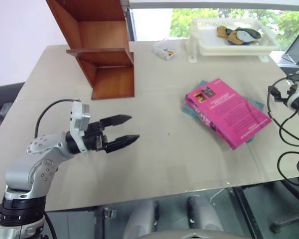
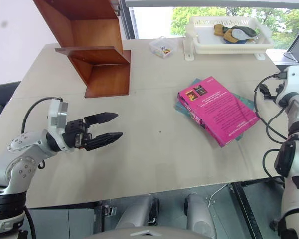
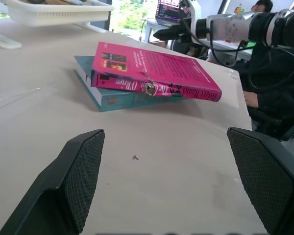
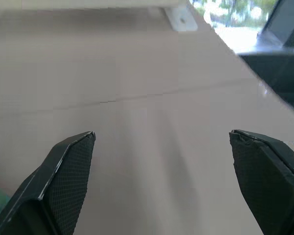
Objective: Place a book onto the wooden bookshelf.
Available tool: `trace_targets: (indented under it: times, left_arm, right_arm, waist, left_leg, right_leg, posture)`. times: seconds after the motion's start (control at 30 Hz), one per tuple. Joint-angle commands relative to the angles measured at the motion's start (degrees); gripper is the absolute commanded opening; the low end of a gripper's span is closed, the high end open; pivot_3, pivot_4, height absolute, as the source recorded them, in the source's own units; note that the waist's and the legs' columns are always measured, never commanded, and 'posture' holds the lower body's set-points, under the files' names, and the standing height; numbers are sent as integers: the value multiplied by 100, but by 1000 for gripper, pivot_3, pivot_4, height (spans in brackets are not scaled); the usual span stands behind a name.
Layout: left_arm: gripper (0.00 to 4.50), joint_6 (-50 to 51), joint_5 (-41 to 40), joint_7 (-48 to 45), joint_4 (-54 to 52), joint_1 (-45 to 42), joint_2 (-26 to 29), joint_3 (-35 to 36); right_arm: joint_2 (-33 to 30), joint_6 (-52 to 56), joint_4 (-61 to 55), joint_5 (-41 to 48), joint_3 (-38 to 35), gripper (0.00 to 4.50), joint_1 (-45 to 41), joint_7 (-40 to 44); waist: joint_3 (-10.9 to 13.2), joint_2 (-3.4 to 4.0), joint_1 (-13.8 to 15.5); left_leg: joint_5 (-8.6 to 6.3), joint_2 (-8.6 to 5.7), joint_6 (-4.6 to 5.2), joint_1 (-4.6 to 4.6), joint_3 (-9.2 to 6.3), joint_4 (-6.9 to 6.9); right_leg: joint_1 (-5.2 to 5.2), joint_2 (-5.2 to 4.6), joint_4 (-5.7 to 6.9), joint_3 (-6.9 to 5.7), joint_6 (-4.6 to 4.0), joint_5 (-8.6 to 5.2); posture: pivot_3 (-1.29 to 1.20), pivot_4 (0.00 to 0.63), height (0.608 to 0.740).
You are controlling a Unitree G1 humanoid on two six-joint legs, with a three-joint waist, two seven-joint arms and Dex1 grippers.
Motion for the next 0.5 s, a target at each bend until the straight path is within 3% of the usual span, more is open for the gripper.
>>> trace_targets:
  times: [0.03,0.3,0.5]
  left_arm:
    - [4378,-105,-25,51,-228,32,33,131]
    - [4378,-325,157,119,-84,51,11,72]
    - [4378,-494,507,141,146,-30,47,-50]
  right_arm:
    - [-13,525,-9,417,-356,4500,-175,398]
    - [171,1727,-102,811,-503,4500,-186,1629]
    - [275,2427,-114,959,-518,4500,-187,1763]
  waist:
    - [0,0,-3]
    - [1,2,-28]
    - [1,2,-47]
  left_leg:
    - [-2,0,4,0,0,0]
    - [-3,0,7,1,0,0]
    - [-4,-1,7,0,0,-1]
  right_leg:
    - [0,0,0,0,0,0]
    - [0,5,2,0,4,2]
    - [0,4,1,-1,4,2]
  posture:
    - [0,150,740]
    - [0,150,740]
    - [0,150,740]
